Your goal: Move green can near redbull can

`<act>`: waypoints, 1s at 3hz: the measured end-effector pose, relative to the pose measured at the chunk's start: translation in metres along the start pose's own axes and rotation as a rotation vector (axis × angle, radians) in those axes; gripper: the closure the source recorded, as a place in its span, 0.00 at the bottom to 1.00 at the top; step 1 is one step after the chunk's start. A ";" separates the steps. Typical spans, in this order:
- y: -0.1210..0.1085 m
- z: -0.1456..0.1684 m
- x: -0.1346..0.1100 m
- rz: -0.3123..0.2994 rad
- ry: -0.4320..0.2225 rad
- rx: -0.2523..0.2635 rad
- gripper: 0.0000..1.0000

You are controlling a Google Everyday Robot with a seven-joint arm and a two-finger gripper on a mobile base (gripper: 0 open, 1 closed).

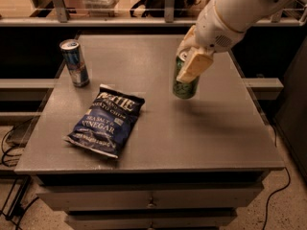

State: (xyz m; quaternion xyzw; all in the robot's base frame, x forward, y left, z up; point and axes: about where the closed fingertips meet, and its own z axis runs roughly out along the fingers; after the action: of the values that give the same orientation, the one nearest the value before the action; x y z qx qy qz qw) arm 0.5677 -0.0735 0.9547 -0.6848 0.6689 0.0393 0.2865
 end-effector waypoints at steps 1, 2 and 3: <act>-0.023 0.020 -0.018 -0.014 -0.079 0.012 1.00; -0.047 0.036 -0.047 -0.040 -0.168 0.021 1.00; -0.066 0.051 -0.088 -0.085 -0.245 0.018 1.00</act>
Offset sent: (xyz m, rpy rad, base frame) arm 0.0814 0.0887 0.0188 0.2391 -0.0820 0.1313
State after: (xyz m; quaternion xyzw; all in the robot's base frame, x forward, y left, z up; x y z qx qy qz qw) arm 0.6374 0.0239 0.9735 -0.7000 0.5997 0.1044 0.3733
